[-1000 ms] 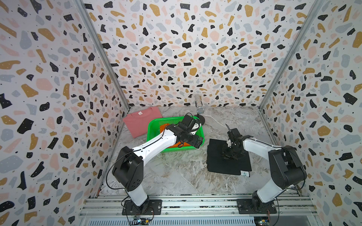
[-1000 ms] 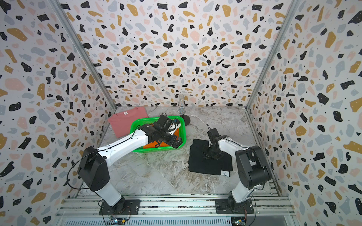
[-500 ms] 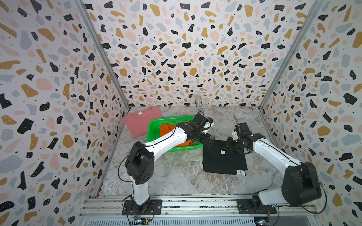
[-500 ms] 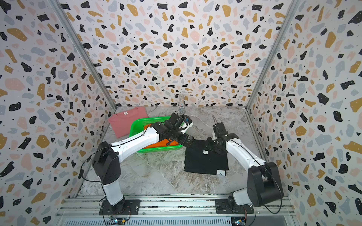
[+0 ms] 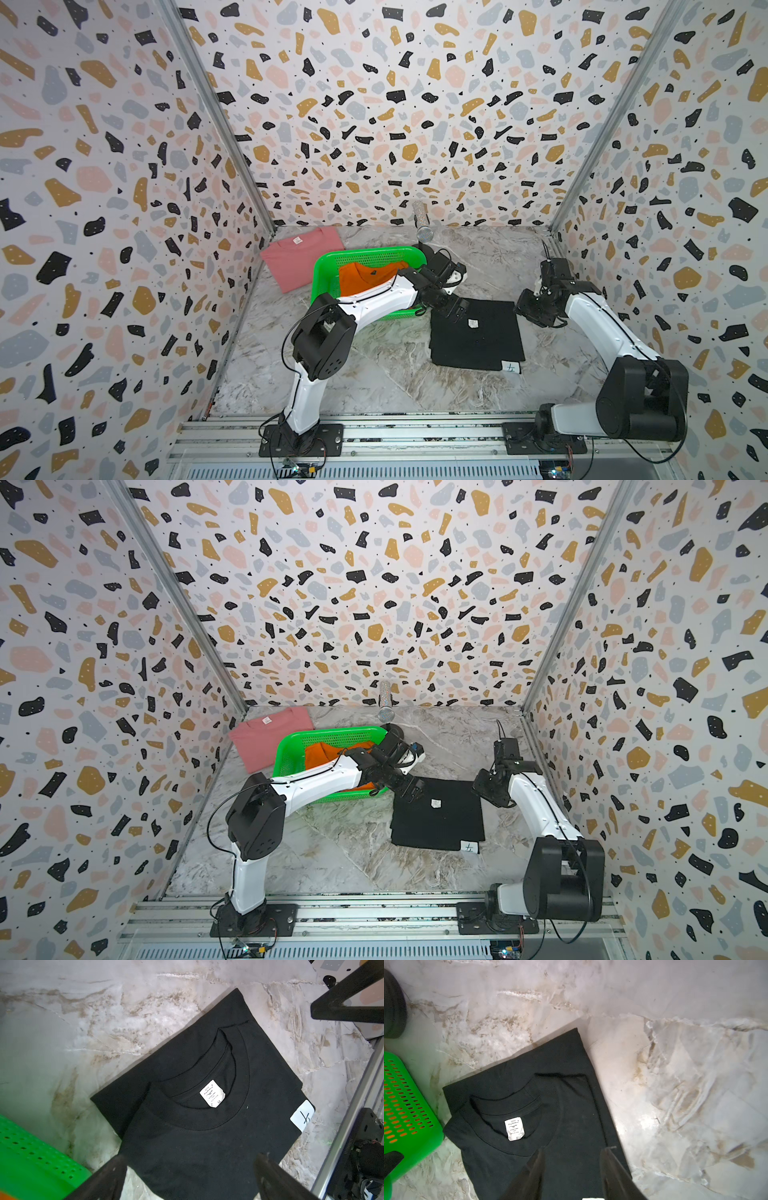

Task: Put the folded t-shirts into the basket
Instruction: Move the bin to the center of the board.

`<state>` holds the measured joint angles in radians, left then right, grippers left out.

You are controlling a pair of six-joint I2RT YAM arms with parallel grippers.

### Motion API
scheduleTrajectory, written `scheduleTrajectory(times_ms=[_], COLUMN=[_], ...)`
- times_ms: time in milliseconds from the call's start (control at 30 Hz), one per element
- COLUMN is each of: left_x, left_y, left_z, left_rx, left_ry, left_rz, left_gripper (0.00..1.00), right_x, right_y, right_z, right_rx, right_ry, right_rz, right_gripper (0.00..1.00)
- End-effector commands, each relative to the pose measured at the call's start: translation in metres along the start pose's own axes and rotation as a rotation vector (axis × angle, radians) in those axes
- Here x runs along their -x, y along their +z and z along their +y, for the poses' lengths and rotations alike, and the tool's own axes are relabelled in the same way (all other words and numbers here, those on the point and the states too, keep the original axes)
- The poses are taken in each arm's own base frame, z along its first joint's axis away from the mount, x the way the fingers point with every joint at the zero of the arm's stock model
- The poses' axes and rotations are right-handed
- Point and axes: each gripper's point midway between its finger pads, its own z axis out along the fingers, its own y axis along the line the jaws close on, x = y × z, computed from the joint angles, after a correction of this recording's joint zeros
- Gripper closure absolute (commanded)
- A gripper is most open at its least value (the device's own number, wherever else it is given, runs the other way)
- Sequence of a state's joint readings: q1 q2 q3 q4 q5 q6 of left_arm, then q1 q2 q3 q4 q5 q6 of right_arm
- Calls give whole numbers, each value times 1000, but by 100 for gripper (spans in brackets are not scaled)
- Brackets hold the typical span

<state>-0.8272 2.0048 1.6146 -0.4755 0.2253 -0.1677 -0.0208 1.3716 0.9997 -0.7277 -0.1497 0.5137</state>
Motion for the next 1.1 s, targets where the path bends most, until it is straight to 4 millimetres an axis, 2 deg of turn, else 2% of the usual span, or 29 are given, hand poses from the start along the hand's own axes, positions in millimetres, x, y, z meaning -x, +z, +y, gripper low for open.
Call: scheduleTrajectory(times_ms=[0,367,500,633,733,833,1067], left_x=[6,3,-6,-10,-16,-23,-38], left_y=[1,3,14,28,37,37,32], left_z=[5,11,18,22,34,48,77], left_rx=[25,55,75,86,137,187,218], left_ry=[20,12,1,-7,-11,-24,-76], left_rz=[-23,-8,18,45,75,80,88], left_gripper=[1,1,2,4,5,5,5], right_x=[0,0,9,13,15,16,16], right_y=[-7,-6,-11,-6,1,11,34], right_z=[-2,-4,-4,-7,-8,-11,5], right_rx=[-11,-3,53,63,52,39,129], right_ry=[-20,-53,-65,-50,-40,-40,-36], right_rz=[1,10,10,42,63,93,166], right_gripper=[51,50,44,43,43,43,42])
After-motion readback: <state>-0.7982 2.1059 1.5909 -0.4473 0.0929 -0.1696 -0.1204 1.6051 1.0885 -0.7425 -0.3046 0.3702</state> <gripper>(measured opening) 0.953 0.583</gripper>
